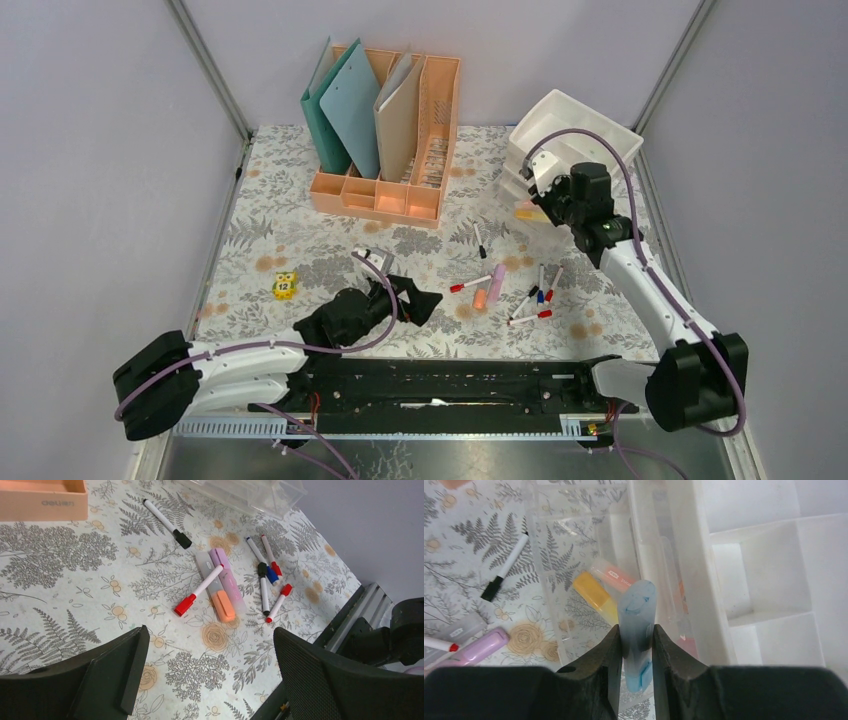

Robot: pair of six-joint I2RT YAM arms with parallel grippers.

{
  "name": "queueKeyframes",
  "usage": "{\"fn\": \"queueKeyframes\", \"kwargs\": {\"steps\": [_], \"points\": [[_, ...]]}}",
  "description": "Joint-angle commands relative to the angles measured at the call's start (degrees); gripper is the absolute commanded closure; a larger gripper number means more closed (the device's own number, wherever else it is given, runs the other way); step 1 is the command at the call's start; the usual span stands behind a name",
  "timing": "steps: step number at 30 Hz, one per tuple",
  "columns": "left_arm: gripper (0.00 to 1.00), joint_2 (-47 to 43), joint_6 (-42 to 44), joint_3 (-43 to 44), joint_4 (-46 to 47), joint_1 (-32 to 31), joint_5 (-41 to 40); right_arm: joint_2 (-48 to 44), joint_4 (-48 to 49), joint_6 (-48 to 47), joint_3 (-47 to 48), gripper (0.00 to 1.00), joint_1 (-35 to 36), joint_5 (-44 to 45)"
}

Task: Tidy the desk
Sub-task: Place the stationery in the drawer, then pick up the stationery from the center of the board.

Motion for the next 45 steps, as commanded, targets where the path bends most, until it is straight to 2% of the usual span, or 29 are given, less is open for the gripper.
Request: {"fn": "queueKeyframes", "kwargs": {"steps": [1,2,4,8,10,17,24,25,26,31,39,45], "points": [[0.01,-1.6,-0.7,-0.9,1.4,0.3,2.9,3.7,2.7,-3.0,3.7,0.78,0.3,3.7],[0.01,-1.8,-0.6,-1.0,1.1,0.3,3.2,4.4,2.7,-2.9,3.9,0.72,0.3,4.0],[0.01,-2.3,-0.6,-1.1,0.9,0.3,3.9,5.3,2.6,-2.5,4.3,0.52,0.3,4.3],[0.01,-3.8,-0.4,-1.1,0.1,0.3,6.8,5.0,-0.5,-0.2,5.6,0.34,0.3,2.0],[0.01,-4.6,-0.5,-1.0,0.1,0.3,9.1,4.1,-2.6,1.6,6.6,0.32,0.3,-0.7],[0.01,-3.4,-1.5,0.2,2.2,0.3,15.3,-0.4,-2.6,1.6,11.8,0.32,0.3,-0.7],[0.01,7.9,-5.4,4.5,8.4,0.2,22.2,-7.4,-2.6,1.6,3.8,0.32,0.2,-0.7],[0.01,9.8,-6.3,5.4,9.0,0.2,23.0,-8.6,-10.2,8.9,2.1,0.32,-0.2,-31.4],[0.01,12.0,-7.2,6.4,9.4,0.2,23.4,-9.7,-10.9,15.4,0.7,0.25,-0.7,-37.5],[0.01,21.5,-9.5,12.3,9.0,-2.3,19.2,-12.6,-7.1,18.2,-3.4,0.23,-4.5,-39.7],[0.01,33.9,-7.4,28.9,-8.5,-6.8,5.9,-13.7,-5.7,20.2,-4.0,0.24,-6.4,-35.7],[0.05,42.0,-5.4,39.1,-16.5,-8.8,0.2,-14.7,-2.4,24.5,-5.1,0.22,-7.6,-29.3]]}}
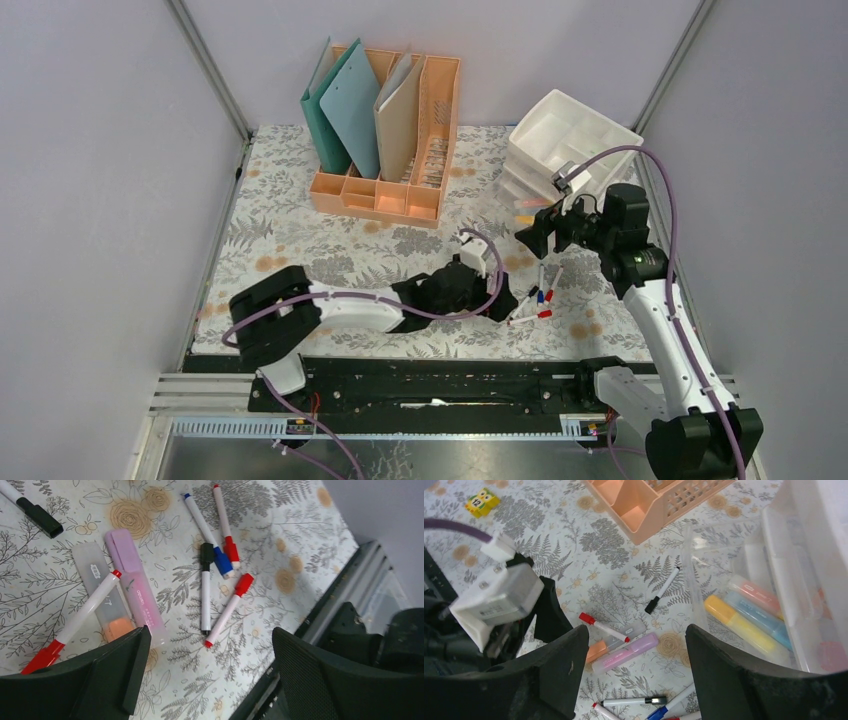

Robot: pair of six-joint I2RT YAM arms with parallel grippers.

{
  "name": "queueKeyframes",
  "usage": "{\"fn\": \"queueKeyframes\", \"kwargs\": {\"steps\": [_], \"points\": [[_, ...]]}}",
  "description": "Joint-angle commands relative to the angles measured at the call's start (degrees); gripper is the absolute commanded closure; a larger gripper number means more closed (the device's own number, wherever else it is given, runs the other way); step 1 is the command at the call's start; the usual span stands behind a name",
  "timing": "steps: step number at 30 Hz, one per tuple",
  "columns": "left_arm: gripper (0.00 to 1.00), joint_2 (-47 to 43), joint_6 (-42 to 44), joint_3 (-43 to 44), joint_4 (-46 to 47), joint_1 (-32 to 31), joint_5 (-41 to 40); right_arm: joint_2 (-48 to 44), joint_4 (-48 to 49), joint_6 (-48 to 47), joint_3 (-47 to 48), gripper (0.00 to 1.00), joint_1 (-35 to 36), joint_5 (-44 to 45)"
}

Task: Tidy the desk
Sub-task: Pick up the stationery from the center of the board.

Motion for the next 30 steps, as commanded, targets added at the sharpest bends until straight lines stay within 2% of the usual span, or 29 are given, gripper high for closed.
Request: {"fn": "queueKeyframes", "kwargs": {"steps": [1,7,17,20,25,30], "points": [[0.07,4.6,2.4,6.6,-6.8,-1.4,-7.1,-1.6,4.4,4.3,-1.0,0.22,-1.2,4.6],[0.21,10.7,4.3,13.2,-11.1,-2.0,-11.4,-1.9,5.1,5.4,-1.1,0.21,-1.9,6.2],[0.36,17.6,6.7,22.1,-19.4,-2.0,-17.8,-1.9,5.3,5.7,-1.2,0.21,-2.2,6.7],[0.38,18.7,7.3,23.2,-21.4,-2.0,-19.1,-1.8,5.3,5.7,-1.2,0.21,-2.3,6.7],[0.50,19.6,7.7,23.7,-23.1,-2.0,-18.9,-1.6,5.4,5.8,-1.3,0.21,-2.4,6.6],[0.51,19.9,7.6,23.3,-24.1,-2.1,-19.0,-1.3,5.5,6.0,-1.4,0.21,-2.4,6.2]]}}
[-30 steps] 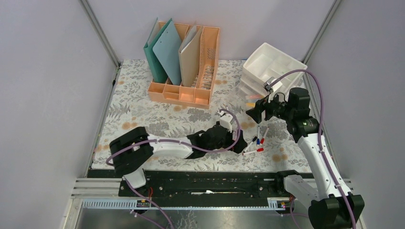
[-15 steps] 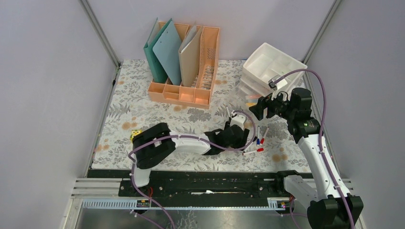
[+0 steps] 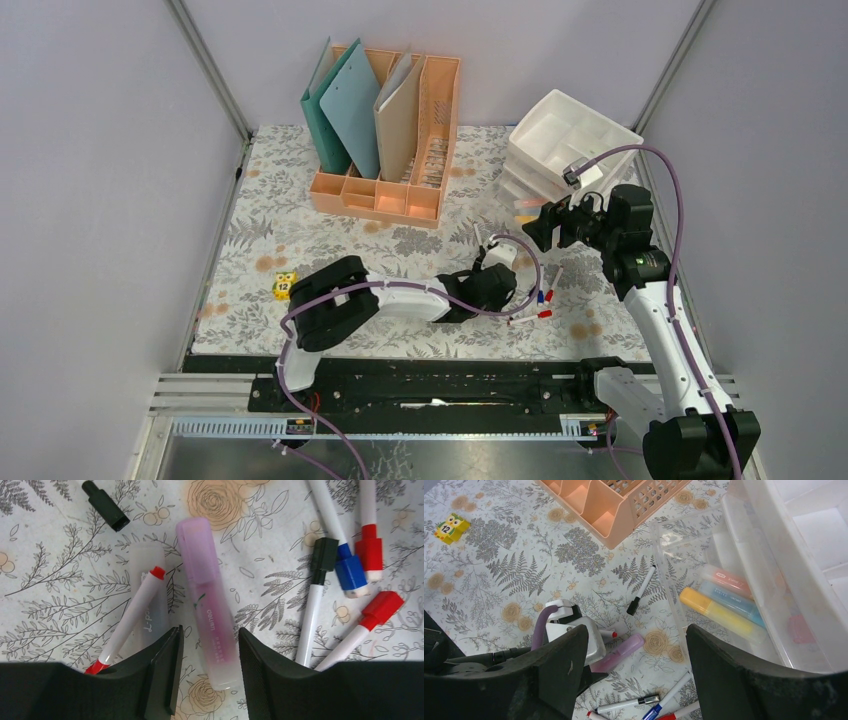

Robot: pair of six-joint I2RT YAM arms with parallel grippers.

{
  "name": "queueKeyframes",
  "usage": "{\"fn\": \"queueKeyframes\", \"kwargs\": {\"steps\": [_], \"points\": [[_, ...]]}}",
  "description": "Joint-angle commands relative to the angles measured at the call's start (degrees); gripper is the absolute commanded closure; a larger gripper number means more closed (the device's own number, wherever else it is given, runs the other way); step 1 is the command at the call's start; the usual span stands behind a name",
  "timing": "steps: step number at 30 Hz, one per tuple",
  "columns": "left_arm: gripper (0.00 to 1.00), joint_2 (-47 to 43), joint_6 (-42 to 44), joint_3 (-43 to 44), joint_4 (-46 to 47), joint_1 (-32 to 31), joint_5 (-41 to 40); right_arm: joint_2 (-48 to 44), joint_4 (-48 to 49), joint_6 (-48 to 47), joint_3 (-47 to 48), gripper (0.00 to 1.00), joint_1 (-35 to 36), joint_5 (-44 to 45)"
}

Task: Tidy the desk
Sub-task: Pick up the stationery from the center of the board.

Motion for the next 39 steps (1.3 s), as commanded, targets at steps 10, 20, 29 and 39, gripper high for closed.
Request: {"fn": "queueKeyframes", "kwargs": {"steps": [10,20,29,39], "points": [[0.86,-0.8,1.5,1.2,-5.3,-0.9,-6.4,0.4,2.6,1.1,-0.2,0.21,-0.4,-1.8],[1.00,-18.1,-0.8,-16.2,15.1,-0.9,-1.1,2.4,4.3,4.6,-1.2,0.22,-0.4,-8.5],[1.00,-30.2,-5.2,-31.1,38.9,-0.9,3.0,10.3,16.2,19.4,-4.7,0.21,-0.3,-27.4],[1.00,-28.3,-8.9,-30.3,47.5,-0.9,-0.5,12.3,27.3,29.6,-9.2,0.22,2.9,-28.3]]}}
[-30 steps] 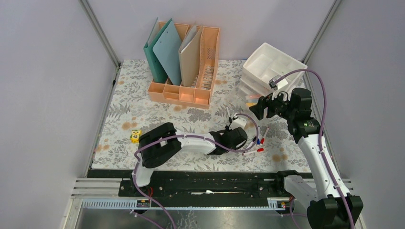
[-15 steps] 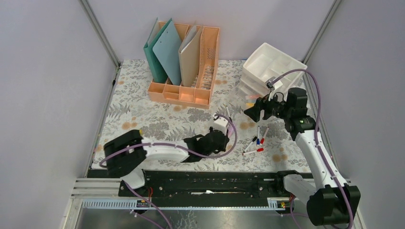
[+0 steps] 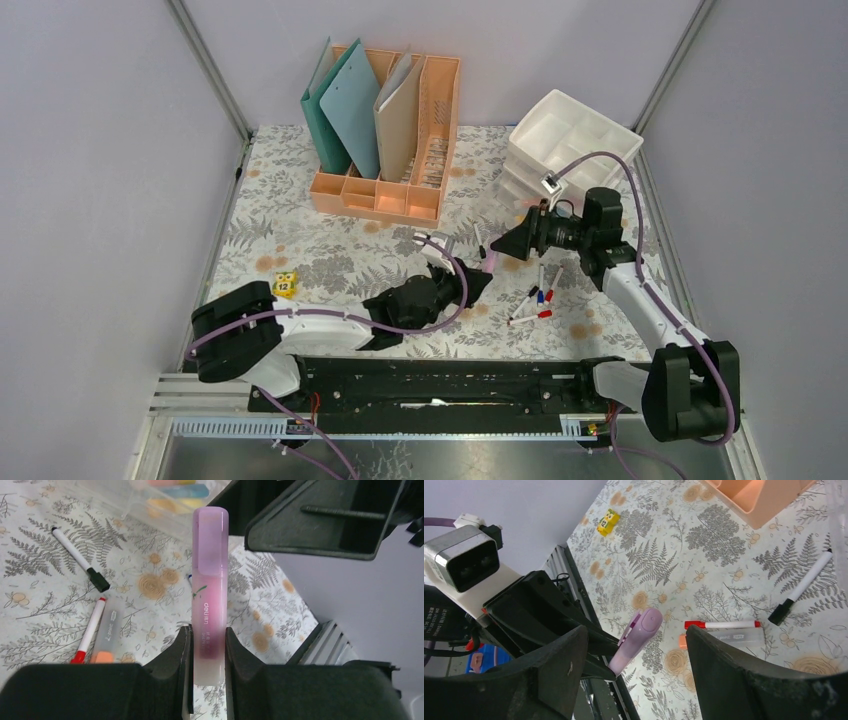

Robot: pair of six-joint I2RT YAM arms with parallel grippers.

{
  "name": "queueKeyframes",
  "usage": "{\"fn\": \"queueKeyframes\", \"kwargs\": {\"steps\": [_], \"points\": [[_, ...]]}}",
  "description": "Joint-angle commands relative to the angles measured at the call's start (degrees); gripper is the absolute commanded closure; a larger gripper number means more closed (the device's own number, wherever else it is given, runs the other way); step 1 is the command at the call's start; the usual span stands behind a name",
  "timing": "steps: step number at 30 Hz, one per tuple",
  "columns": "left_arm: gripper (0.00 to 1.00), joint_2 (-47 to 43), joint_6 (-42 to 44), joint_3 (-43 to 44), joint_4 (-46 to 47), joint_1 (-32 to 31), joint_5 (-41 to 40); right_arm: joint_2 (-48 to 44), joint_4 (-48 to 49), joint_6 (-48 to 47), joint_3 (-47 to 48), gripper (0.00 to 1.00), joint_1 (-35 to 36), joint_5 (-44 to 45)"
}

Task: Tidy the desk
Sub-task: Pick up the stationery from the center of the board, then place the stationery in the drawer.

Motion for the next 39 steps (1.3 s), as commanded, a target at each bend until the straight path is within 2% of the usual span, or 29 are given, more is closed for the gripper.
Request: {"fn": "queueKeyframes", "kwargs": {"steps": [1,4,6,12,16,18,21,24,28,29,35,38,39], "points": [[1.00,1.2,-2.4,1.9,8.8,-0.1,-1.8,0.1,6.4,4.4,-0.1,0.22,1.4,-1.5],[1.00,2.1,-2.3,3.0,9.5,-0.1,-2.0,0.9,7.1,5.4,-0.1,0.25,2.3,-1.6],[1.00,2.9,-2.0,3.9,9.3,-0.1,-2.1,0.9,7.2,5.6,-0.2,0.31,3.0,-1.5],[1.00,3.8,-1.0,5.3,8.3,-0.1,-3.5,0.9,7.1,5.7,0.1,0.59,4.2,-1.4],[0.99,3.6,-0.4,5.3,7.8,-0.1,-3.5,0.8,5.0,3.9,1.0,0.82,4.3,-0.7],[0.86,3.4,0.4,5.0,8.0,-0.2,-2.1,0.3,3.1,2.2,1.7,0.92,4.3,0.0],[0.57,2.2,2.1,3.4,9.0,0.0,1.0,-0.6,-0.8,-1.8,3.5,0.99,4.3,2.0],[0.31,-0.6,4.0,0.9,8.3,0.0,3.1,-2.0,-6.5,-8.6,6.2,1.00,4.3,6.6],[0.05,-6.6,6.8,-2.8,3.1,0.3,2.7,-4.0,-14.1,-16.9,10.9,1.00,4.3,16.5],[0.02,-8.0,7.3,-3.9,1.4,0.4,2.3,-4.2,-15.0,-19.4,11.9,1.00,4.3,19.0],[0.01,-15.9,8.7,-8.9,-10.5,1.2,-0.3,-1.8,-17.7,-34.7,19.4,1.00,4.6,35.4],[0.01,-18.8,7.7,-11.9,-11.9,1.2,-1.4,1.7,-17.8,-41.5,22.5,1.00,6.0,42.6],[0.01,-19.7,7.3,-12.9,-11.8,1.2,-1.6,2.9,-17.8,-41.5,23.1,1.00,6.7,42.6]]}}
